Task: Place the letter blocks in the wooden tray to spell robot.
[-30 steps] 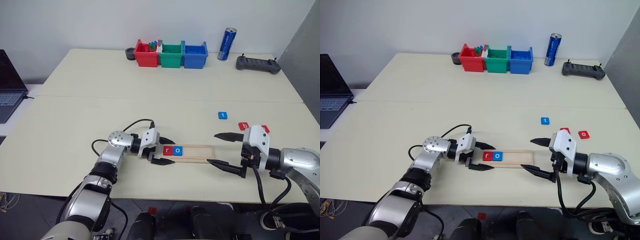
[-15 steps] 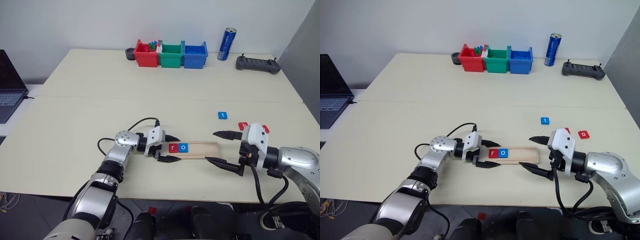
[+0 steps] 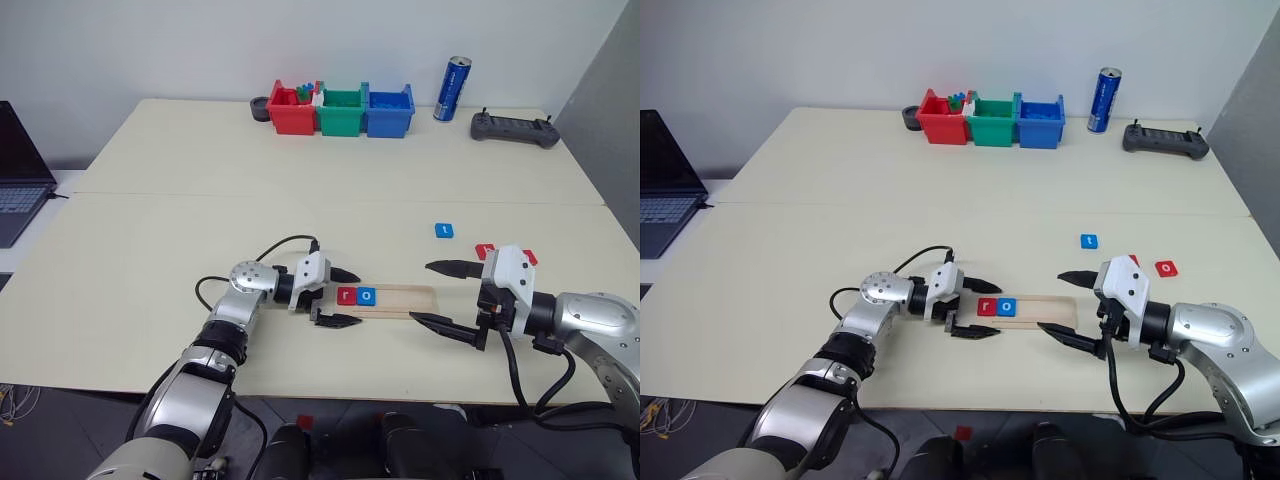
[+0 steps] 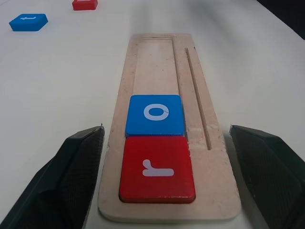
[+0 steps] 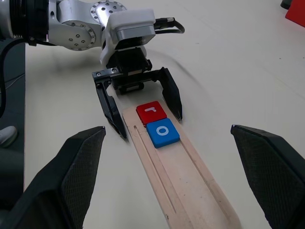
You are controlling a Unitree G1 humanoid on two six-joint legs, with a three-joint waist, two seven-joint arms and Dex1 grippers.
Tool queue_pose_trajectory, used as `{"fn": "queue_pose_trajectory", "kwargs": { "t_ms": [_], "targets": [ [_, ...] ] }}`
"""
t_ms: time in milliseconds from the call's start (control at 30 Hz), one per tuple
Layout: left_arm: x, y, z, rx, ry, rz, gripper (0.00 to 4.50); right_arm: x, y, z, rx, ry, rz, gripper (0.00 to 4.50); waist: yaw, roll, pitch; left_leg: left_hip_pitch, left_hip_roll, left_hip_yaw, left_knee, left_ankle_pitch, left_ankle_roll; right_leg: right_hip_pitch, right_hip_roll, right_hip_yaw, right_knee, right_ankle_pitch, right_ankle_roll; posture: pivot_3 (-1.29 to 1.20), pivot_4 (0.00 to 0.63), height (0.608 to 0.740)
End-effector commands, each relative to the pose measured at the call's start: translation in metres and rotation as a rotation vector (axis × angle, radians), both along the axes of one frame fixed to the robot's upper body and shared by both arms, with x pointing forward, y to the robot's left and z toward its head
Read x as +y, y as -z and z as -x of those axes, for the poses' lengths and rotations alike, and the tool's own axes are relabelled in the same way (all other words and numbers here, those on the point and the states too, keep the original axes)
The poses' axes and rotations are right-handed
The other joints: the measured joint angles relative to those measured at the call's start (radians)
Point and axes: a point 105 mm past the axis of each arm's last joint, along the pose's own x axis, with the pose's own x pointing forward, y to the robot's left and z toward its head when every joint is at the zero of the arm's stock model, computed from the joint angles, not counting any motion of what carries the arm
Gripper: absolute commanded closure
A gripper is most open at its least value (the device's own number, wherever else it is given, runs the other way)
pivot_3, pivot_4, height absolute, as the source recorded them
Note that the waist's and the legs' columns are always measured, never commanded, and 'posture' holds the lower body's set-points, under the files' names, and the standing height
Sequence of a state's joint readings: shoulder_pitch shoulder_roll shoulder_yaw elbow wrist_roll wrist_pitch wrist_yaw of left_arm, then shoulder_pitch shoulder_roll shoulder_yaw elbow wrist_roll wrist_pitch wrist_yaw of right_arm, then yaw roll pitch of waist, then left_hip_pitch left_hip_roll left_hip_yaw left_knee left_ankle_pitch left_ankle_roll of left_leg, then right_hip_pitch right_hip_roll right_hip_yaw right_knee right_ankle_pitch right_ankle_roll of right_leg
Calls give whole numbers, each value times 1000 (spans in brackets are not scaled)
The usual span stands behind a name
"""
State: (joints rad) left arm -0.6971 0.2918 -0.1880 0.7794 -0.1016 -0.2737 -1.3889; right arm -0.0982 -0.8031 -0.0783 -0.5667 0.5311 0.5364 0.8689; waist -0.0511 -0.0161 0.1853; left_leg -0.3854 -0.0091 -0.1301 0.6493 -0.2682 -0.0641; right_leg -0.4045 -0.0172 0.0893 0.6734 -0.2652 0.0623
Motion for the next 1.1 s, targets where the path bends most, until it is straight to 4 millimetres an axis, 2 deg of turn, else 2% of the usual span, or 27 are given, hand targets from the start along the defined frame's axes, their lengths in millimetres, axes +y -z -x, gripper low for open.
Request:
{"fn": "queue_pose_trajectory", "kwargs": {
  "t_ms": [33, 167, 267, 467, 567, 667, 800, 1100],
  "targets": [
    [7, -28, 0, -28, -12, 89, 45, 0, -8, 1, -33, 16, -15, 0, -2, 0, 0, 0, 0, 0, 0, 0, 0, 0, 0, 0, 0, 0, 0, 0, 150, 740],
    [15, -46, 3, -44, -79, 171, 45, -6, -7, 3, -29, 82, -36, 0, -5, 0, 0, 1, 1, 0, 0, 0, 0, 0, 0, 1, 1, 0, 0, 0, 150, 740],
    [18, -54, 16, -47, -111, 218, 45, -12, -6, 2, -22, 170, -83, 0, -3, 0, 0, 1, 1, 0, 0, 0, 0, 0, 0, 1, 2, -1, 0, 0, 150, 740],
    [17, -43, 45, -20, -143, 237, 45, -24, 2, -4, -7, 335, -151, 0, 0, 0, 0, 3, 1, 2, 0, 0, 0, 0, 0, 3, 3, -1, 0, 0, 150, 740],
    [14, -39, 51, -16, -147, 239, 45, -34, 6, -10, -13, 427, -158, 0, 2, 0, 0, 4, 1, 3, 0, 0, 0, 0, 0, 4, 4, -1, 0, 0, 150, 740],
    [10, -40, 51, -20, -155, 250, 45, -49, 13, -22, -58, 559, -114, 0, 3, 0, 0, 4, 1, 4, 0, 0, 0, 0, 0, 5, 4, -1, 0, 0, 150, 740],
    [4, -44, 49, -29, -148, 267, 45, -75, 15, -50, -124, 803, -101, 0, 0, 0, -1, 5, 1, 6, 0, 0, 0, 0, 1, 7, 5, -1, 0, 0, 150, 740],
    [-3, -44, 45, -47, -117, 261, 45, -88, 33, -84, -55, 1002, -111, 0, -2, 0, -1, 5, 1, 6, -1, 0, 0, 0, 1, 7, 5, -1, -1, 0, 150, 740]
  ]
}}
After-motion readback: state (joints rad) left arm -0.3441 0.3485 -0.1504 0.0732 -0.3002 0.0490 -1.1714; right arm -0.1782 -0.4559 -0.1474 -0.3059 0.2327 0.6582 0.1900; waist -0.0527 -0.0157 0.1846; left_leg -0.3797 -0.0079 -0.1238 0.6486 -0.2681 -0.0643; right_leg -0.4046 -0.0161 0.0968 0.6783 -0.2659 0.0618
